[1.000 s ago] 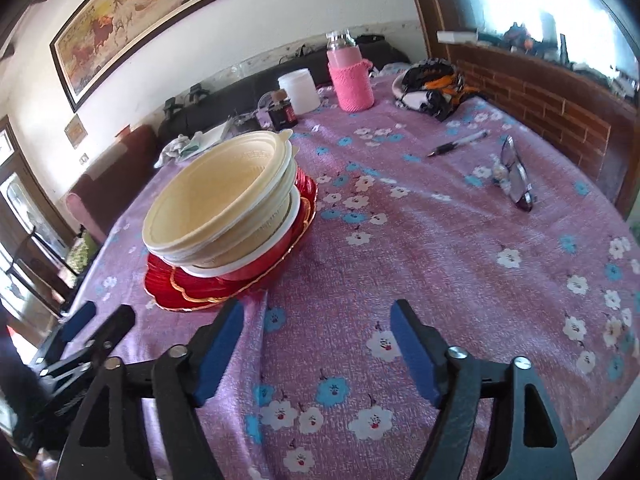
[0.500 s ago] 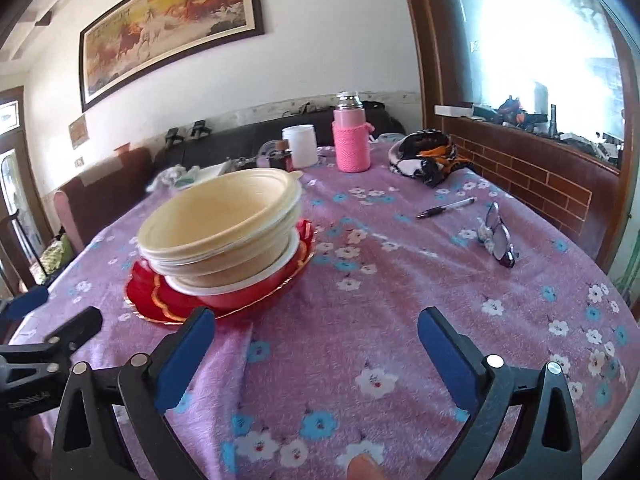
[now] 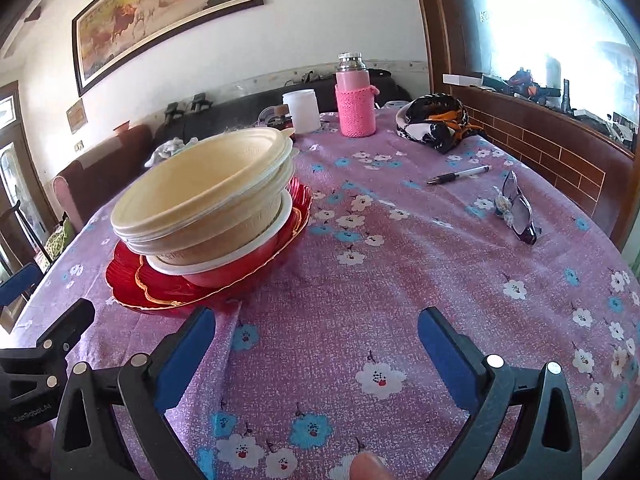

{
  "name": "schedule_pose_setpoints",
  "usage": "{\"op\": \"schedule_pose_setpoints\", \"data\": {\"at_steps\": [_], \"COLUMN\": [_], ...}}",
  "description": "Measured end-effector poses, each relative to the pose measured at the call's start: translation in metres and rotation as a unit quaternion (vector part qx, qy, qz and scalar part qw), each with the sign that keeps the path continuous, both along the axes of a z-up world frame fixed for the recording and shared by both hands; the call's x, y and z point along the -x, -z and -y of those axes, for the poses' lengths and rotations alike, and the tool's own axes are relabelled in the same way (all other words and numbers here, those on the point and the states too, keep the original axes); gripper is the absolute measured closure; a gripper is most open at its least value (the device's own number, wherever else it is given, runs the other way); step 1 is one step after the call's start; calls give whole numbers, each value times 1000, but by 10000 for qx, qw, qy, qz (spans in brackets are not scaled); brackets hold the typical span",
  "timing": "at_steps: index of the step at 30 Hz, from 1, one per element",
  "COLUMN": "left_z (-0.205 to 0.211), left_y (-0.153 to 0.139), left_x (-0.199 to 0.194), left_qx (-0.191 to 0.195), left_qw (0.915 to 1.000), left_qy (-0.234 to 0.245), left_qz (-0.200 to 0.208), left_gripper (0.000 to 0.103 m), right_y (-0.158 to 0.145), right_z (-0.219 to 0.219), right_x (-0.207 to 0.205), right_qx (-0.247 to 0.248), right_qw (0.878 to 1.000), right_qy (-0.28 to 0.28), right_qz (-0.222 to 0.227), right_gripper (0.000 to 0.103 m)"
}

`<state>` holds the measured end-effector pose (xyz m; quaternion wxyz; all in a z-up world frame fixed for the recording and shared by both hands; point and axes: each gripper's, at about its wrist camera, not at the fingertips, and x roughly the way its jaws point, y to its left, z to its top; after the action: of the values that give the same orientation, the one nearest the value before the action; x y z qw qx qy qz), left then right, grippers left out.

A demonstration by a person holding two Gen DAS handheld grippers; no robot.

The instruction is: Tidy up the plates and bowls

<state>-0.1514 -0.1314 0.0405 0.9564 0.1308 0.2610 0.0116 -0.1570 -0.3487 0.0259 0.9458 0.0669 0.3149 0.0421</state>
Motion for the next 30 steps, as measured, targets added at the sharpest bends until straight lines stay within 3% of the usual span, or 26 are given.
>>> {"op": "schedule_pose_setpoints", "data": {"at_steps": [30], "left_z": [-7], "left_y": [2], "left_x": [-7], "left_qx": [85], "left_qw": [9995], "left_qy": [-43], "left_qz": [-310], "left_gripper": [0], "right_y": [4], "right_z": [5], "right_x": [-7], "right_qx": [-189], "right_qw": [9997], "right_qy": [6], "right_qz": [-137], "right_gripper": [1]}}
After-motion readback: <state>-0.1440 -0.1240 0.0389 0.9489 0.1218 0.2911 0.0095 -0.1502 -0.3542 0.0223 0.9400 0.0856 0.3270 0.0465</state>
